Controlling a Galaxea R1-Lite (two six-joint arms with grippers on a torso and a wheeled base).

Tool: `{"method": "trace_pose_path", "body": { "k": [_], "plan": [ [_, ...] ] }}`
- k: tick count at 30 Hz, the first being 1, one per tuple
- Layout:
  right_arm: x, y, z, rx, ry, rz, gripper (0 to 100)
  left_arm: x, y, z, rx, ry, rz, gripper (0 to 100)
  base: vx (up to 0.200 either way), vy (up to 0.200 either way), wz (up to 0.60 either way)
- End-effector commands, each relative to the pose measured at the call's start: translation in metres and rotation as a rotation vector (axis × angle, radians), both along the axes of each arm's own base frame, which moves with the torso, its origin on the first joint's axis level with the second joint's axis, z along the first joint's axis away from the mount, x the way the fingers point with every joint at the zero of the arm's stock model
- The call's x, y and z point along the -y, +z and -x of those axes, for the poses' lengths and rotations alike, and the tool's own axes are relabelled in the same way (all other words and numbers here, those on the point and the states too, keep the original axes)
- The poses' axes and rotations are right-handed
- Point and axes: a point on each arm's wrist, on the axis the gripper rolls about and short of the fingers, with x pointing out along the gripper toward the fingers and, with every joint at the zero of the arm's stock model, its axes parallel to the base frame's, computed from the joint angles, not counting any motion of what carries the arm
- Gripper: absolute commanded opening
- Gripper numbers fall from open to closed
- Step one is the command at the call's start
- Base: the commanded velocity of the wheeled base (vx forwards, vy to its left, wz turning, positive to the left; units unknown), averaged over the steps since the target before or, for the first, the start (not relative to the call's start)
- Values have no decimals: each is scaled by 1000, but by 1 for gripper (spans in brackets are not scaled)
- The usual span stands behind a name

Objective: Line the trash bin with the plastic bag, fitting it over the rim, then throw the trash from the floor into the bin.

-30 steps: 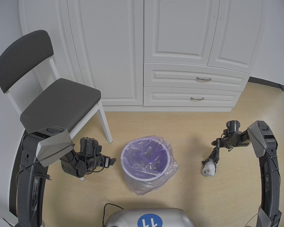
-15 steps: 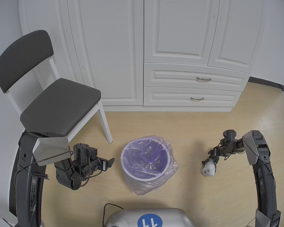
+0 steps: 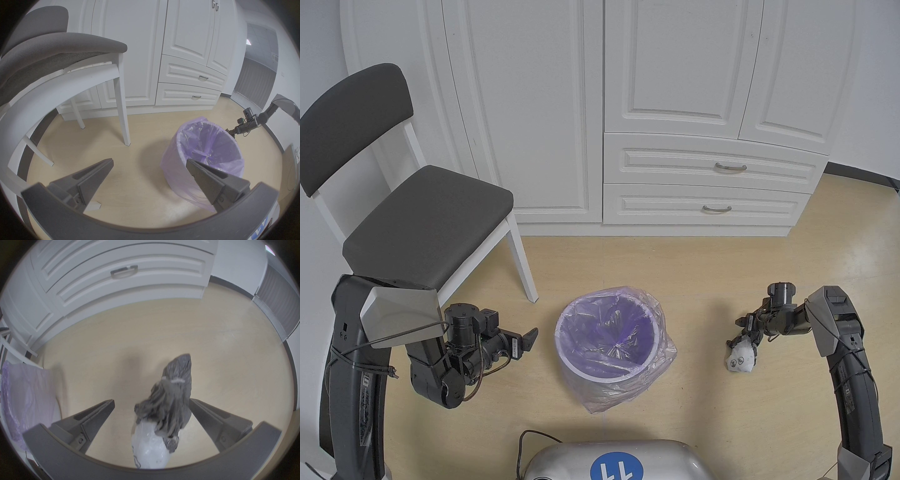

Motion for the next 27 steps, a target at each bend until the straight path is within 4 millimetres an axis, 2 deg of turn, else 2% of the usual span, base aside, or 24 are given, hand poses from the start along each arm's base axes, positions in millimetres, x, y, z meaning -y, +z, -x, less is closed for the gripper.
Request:
{"method": "trace_pose_path", "body": {
  "k": [1,10,11,24,26,27],
  "plan": [
    [-4,-6,-3,53,-16,18,100,-2,11,2,23,1,5,100,0,0,0],
    [-5,-6,-3,58,-20,26,100,-3,22,3,62,4,14,100,0,0,0],
    [-5,-6,-3,58,-21,27,0,-3,23,4,62,2,14,100,0,0,0],
    [-4,-4,-3,56,-40,47,0,-10,32,2,84,16,21,100,0,0,0],
    [-4,3,-6,90,-53,68,0,-10,34,3,88,16,22,100,0,0,0],
    [-5,15,-10,130,-53,73,0,-11,36,4,90,16,22,100,0,0,0]
  ]
}}
